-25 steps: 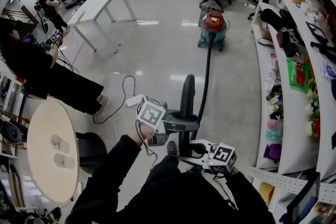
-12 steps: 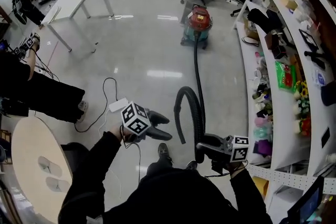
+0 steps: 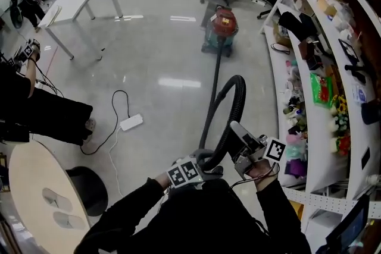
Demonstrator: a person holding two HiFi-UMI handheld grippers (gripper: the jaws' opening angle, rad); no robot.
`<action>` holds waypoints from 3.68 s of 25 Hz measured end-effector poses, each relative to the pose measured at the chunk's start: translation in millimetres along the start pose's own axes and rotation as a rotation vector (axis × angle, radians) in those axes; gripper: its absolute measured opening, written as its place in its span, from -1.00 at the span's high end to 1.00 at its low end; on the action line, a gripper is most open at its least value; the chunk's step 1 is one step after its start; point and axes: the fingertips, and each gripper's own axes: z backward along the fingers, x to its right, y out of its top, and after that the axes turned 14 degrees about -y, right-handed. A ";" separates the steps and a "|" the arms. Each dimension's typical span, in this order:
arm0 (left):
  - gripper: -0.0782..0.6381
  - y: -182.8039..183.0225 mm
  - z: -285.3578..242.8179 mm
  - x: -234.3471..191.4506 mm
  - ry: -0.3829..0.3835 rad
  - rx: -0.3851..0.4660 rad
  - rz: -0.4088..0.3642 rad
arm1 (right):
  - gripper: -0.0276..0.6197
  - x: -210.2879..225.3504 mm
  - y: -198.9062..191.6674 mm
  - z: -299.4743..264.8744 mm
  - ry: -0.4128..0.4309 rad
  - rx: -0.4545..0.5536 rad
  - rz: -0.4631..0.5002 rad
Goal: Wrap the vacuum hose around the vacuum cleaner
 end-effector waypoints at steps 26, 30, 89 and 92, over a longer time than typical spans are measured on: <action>0.28 263.3 85.8 -153.3 -0.078 0.577 0.518 | -0.13 70.6 -34.2 -5.4 0.215 -0.571 1.232; 0.28 300.1 70.3 -179.7 -0.067 0.614 0.546 | 0.26 46.1 -33.8 -16.1 0.324 -0.530 1.381; 0.36 257.7 140.8 -405.7 -0.142 0.029 0.313 | 0.02 103.9 361.6 -248.0 0.271 -0.035 -0.281; 0.34 272.0 139.5 -421.9 -0.132 -0.048 0.323 | 0.02 122.5 364.1 -222.3 0.118 -0.084 0.157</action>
